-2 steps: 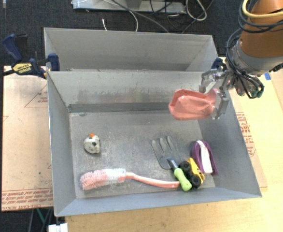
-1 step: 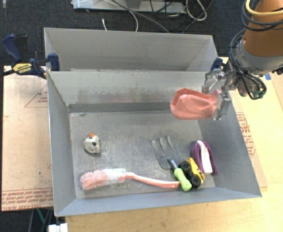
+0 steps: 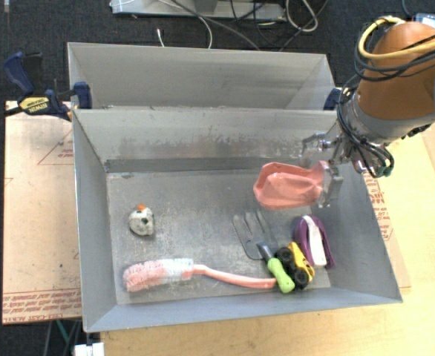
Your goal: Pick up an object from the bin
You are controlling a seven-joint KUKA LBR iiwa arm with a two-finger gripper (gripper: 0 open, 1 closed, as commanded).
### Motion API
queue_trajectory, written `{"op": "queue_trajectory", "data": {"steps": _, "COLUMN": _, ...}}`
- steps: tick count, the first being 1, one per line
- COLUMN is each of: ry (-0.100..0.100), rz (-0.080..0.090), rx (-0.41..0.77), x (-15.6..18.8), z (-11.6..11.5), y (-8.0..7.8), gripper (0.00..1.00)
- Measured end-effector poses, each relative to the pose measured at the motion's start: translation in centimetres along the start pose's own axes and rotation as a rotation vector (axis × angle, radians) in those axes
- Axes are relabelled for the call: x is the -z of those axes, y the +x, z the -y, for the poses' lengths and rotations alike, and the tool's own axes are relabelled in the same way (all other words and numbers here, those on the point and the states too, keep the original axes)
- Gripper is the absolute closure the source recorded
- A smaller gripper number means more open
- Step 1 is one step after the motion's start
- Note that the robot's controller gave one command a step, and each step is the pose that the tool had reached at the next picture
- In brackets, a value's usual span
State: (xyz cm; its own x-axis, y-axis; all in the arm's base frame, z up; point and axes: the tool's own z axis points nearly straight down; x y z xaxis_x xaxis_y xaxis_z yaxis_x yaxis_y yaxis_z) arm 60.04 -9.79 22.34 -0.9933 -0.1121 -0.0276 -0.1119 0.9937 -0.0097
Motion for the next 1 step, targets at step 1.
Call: {"op": "queue_trajectory", "data": {"steps": 1, "ry": 0.001, "rz": 0.008, "rx": -0.133, "x": 3.82, "z": -0.26, "y": -1.25, "gripper": 1.00}}
